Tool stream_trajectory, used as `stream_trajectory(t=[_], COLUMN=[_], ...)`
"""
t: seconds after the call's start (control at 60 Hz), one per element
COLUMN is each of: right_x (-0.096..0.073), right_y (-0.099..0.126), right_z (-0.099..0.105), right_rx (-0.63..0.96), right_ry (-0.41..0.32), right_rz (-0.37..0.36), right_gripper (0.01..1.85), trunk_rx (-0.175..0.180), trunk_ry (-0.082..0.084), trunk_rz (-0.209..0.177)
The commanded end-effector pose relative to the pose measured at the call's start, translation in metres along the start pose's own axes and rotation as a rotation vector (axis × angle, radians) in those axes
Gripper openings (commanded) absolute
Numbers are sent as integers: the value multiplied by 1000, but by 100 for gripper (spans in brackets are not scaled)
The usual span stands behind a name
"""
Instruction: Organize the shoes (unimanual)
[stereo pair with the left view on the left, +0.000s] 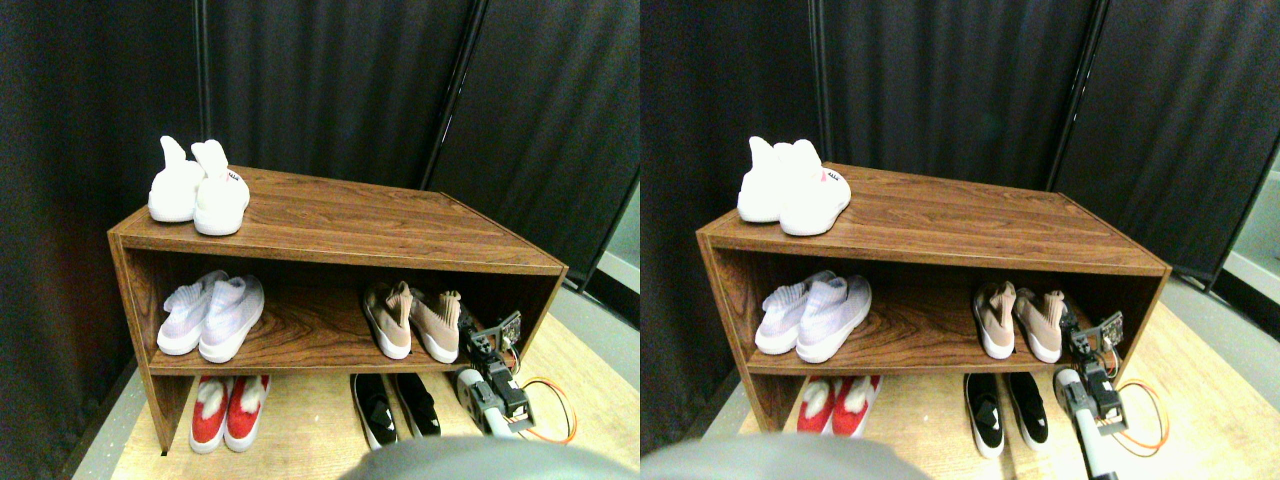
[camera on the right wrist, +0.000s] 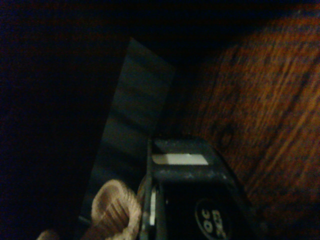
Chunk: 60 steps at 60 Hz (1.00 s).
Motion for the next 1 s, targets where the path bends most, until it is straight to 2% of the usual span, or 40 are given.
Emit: stream_trajectory(t=[0.017, 0.067, 0.217, 0.267, 0.383, 0.583, 0.717, 0.85, 0.883, 1.0], right_x=[-3, -4, -7, -7, -8, -11, -10, -4, -3, 0], right_y=[-7, -8, -9, -9, -10, -10, -9, -11, -12, -15], right_z=[-9, -12, -20, -23, -27, -30, -35, -26, -22, -12], right_rx=[-30, 9, -6, 2, 16, 38, 14, -13, -70, -39], right_ry=[46, 49, 91, 61, 66, 33, 56, 38, 21, -28], right_rz=[-14, -35, -25, -48, -40, -53, -51, -40, -44, -68], right_gripper=[6, 6, 6, 6, 6, 6, 6, 6, 6, 6], trunk_rx=[-23, -29, -40, -42, -44, -42, -41, -42, -42, -32], trunk_ry=[16, 16, 10, 10, 9, 11, 12, 9, 9, 7], trunk_rz=[27, 33, 45, 48, 51, 55, 61, 63, 63, 54])
